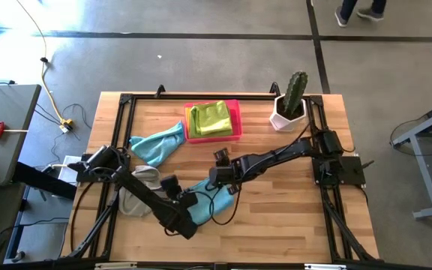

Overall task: Fold microfiber towels
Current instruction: Fold the bottom blue microfiber cloth, then stack the folded bottom blue microfiber cloth on top of the folded light green microfiber cloth

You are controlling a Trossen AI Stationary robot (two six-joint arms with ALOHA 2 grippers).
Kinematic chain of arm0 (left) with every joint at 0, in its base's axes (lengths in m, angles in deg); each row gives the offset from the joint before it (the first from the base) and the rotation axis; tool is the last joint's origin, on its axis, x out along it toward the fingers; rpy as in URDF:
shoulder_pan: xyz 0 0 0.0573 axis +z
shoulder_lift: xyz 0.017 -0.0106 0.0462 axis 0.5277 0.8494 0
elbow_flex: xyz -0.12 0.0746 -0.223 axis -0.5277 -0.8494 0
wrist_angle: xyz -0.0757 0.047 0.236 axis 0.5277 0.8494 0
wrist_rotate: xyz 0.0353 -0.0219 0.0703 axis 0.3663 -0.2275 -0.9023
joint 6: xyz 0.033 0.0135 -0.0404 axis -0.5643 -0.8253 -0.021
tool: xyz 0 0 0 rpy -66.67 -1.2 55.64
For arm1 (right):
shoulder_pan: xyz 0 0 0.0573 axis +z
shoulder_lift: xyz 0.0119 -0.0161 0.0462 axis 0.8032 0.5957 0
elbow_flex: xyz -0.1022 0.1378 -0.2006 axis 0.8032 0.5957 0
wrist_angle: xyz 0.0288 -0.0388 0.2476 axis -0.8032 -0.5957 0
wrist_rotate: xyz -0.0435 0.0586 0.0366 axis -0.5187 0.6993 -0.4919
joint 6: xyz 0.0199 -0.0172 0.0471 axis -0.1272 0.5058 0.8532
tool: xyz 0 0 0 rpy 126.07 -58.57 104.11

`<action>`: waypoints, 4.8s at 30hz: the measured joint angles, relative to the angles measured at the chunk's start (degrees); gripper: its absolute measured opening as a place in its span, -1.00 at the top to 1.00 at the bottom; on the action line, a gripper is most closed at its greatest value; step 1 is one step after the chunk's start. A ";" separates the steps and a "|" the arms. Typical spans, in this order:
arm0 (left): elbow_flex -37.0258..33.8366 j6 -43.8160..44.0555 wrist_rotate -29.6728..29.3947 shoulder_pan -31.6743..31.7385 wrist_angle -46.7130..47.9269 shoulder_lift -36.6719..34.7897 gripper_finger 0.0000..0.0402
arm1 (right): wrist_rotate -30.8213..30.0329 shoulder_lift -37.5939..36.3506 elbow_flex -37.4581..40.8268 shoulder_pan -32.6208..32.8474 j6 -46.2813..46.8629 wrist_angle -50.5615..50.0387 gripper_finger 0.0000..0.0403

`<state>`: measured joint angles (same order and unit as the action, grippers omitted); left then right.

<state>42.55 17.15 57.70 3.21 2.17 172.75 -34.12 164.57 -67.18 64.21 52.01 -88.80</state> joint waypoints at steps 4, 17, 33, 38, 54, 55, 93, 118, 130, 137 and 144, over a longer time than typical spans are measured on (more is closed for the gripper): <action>0.00 -1.79 0.54 0.14 2.29 -0.02 0.26 | 3.84 -1.26 -2.86 0.82 7.62 -9.90 0.23; 0.00 -18.18 0.86 0.06 7.16 -1.86 0.38 | 12.09 -11.31 13.11 8.46 23.39 -0.99 0.23; -19.78 -9.54 -0.90 2.66 -15.72 -35.11 0.65 | 6.92 -18.14 31.05 9.02 30.15 31.24 0.23; -32.94 -1.07 5.66 3.58 -37.56 -41.60 0.62 | 6.61 -18.14 30.88 9.00 28.41 33.26 0.23; -44.72 35.82 15.92 1.63 -56.15 -39.77 -0.05 | 6.85 -15.74 30.80 6.36 22.65 39.55 0.23; -44.68 37.20 16.02 1.40 -57.00 -38.85 -0.08 | 7.02 -15.36 30.81 6.35 22.72 39.74 0.23; -44.48 39.47 5.67 6.07 -75.67 -19.65 -0.10 | 8.72 -12.61 30.89 5.74 22.81 43.23 0.23; -33.37 -12.39 25.22 21.05 -73.09 -21.59 0.97 | -8.33 -21.79 30.92 9.00 28.43 24.02 0.23; -20.35 -44.36 23.32 36.76 -70.01 -21.68 0.97 | -17.59 -34.31 30.89 9.65 48.35 5.33 0.23; -15.06 -54.70 16.00 46.24 -70.36 -21.68 0.97 | -17.19 -34.48 30.86 9.65 48.04 5.21 0.23; -11.39 -47.63 27.30 54.18 -71.17 -21.31 0.97 | -17.00 -34.45 30.86 9.63 47.11 3.88 0.23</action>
<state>31.16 -30.48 85.00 57.39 -69.00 151.44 -51.11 130.12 -36.32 73.84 99.12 -84.92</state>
